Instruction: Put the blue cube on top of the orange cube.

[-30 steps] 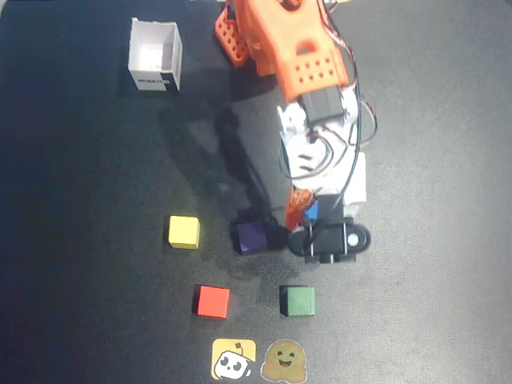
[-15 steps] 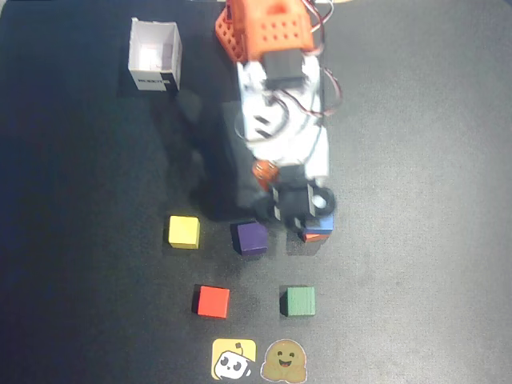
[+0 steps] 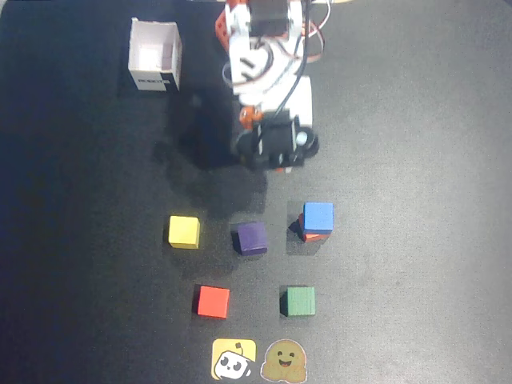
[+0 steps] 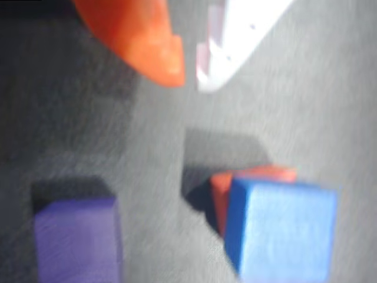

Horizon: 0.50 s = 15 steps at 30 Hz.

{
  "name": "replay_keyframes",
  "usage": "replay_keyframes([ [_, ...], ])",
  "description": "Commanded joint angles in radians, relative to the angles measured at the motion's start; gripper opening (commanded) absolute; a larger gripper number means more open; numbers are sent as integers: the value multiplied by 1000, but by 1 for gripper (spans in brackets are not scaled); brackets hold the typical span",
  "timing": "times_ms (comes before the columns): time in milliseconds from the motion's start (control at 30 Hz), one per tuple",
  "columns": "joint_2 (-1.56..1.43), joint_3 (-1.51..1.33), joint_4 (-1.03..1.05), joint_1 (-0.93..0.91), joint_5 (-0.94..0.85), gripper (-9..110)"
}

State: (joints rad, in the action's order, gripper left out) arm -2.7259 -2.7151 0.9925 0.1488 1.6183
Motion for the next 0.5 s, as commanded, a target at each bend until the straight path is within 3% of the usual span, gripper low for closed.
replay_keyframes([
  [0, -155, -44, 49, -11, -15, 0],
  [133, -367, -130, 155, -11, -15, 0],
  [467, -367, -156, 218, -12, -144, 1],
])
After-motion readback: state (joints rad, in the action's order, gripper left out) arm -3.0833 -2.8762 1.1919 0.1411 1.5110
